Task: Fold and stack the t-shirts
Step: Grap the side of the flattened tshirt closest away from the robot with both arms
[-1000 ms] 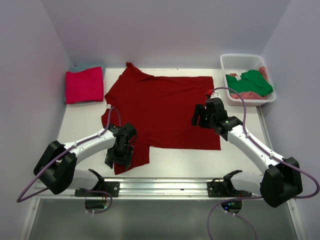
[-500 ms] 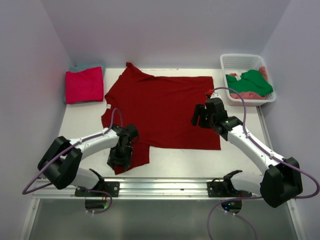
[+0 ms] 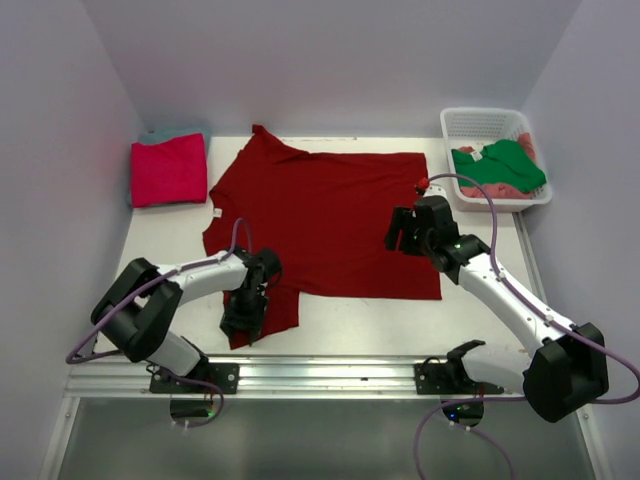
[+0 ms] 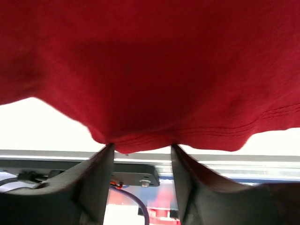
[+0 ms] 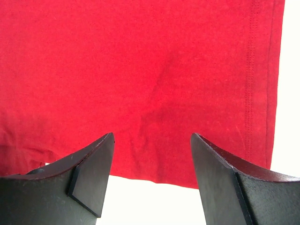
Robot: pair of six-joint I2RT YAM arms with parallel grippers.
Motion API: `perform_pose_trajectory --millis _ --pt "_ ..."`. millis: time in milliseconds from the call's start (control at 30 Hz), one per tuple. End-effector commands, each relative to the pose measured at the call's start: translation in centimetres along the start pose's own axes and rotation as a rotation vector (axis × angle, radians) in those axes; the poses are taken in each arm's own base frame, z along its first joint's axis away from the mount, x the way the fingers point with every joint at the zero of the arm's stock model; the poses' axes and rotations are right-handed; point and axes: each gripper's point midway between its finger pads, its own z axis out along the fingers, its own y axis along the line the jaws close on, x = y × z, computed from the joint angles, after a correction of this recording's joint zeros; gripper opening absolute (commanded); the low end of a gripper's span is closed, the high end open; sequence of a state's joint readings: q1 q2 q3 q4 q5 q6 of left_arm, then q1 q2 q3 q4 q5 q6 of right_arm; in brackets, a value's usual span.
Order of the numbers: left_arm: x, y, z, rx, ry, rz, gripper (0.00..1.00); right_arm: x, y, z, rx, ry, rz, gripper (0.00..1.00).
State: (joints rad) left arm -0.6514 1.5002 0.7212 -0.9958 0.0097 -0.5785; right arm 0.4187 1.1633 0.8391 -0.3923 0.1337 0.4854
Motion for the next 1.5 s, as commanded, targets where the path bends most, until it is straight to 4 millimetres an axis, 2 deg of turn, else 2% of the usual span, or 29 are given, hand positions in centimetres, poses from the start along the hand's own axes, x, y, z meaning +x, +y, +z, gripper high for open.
perform_pose_trajectory --millis 0,67,100,133,200,233,467,533,567,700,733,767,833,933,1000,1033,1100,1133,1233,1467 --pt "-1.6 -1.5 -0.2 0.050 -0.030 0.049 0.50 -1.2 0.1 -0.7 -0.001 -0.041 -0.009 0.70" --pt "-1.6 -1.5 -0.1 0.050 -0.028 0.057 0.46 -1.1 0.0 -0.8 0.003 -0.043 -0.010 0.70" --pt "-1.6 -1.4 -0.1 0.050 -0.026 0.057 0.38 -1.1 -0.1 -0.8 0.005 -0.044 -0.010 0.70" --pt "-1.6 -1.5 -0.2 0.054 -0.033 0.057 0.35 -1.0 -0.1 -0.7 0.007 -0.043 -0.010 0.70" --pt "-1.6 -1.5 -0.3 0.056 -0.037 0.057 0.18 -0.9 -0.2 -0.7 0.012 -0.041 -0.012 0.70" --pt "-1.7 -1.5 -0.3 0.058 -0.044 0.056 0.13 -0.8 -0.2 -0.6 0.013 -0.035 -0.014 0.70" --pt "-1.5 -1.5 -0.8 0.074 -0.060 0.048 0.03 -0.6 -0.4 -0.5 0.024 -0.028 -0.013 0.69" --pt "-1.5 -1.4 -1.6 0.072 -0.079 0.034 0.01 -0.6 -0.7 -0.5 0.038 -0.029 -0.014 0.69" --pt "-2.1 -1.5 -2.6 0.072 -0.114 0.027 0.00 -0.8 -1.1 -0.4 0.061 -0.034 -0.009 0.69" --pt "-3.3 -2.1 -6.7 0.134 -0.237 0.007 0.00 -0.4 -5.4 -0.9 0.329 -0.025 0.048 0.70" --pt "-3.9 -2.4 -7.9 0.153 -0.272 0.006 0.00 -1.3 -6.9 -1.4 0.432 -0.066 0.057 0.70" --pt "-4.0 -2.5 -8.5 0.163 -0.288 0.006 0.00 -0.3 -8.2 -1.7 0.503 -0.022 0.053 0.71" --pt "-4.9 -2.3 -10.1 0.161 -0.352 0.003 0.00 -0.1 -9.3 -2.2 0.585 -0.026 0.087 0.80" --pt "-5.4 -2.3 -11.7 0.168 -0.401 0.020 0.00 1.9 -10.2 -2.4 0.634 0.022 0.131 0.85" --pt "-5.7 -2.2 -12.2 0.166 -0.424 0.034 0.00 3.2 -10.1 -2.2 0.611 0.048 0.211 0.86" --pt "-5.8 -2.2 -12.5 0.170 -0.434 0.042 0.00 4.6 -10.5 -2.0 0.612 0.075 0.235 0.85" --pt "-6.2 -2.2 -12.7 0.172 -0.460 0.060 0.00 5.6 -9.8 -1.6 0.565 0.075 0.318 0.83" --pt "-6.3 -2.2 -12.7 0.171 -0.464 0.065 0.00 7.2 -10.3 -1.5 0.576 0.097 0.334 0.82" --pt "-6.7 -2.5 -12.9 0.181 -0.486 0.090 0.00 8.9 -10.7 -1.4 0.581 0.098 0.403 0.81" --pt "-7.6 -3.2 -13.3 0.216 -0.534 0.135 0.00 10.0 -12.4 -2.1 0.668 0.056 0.471 0.79"
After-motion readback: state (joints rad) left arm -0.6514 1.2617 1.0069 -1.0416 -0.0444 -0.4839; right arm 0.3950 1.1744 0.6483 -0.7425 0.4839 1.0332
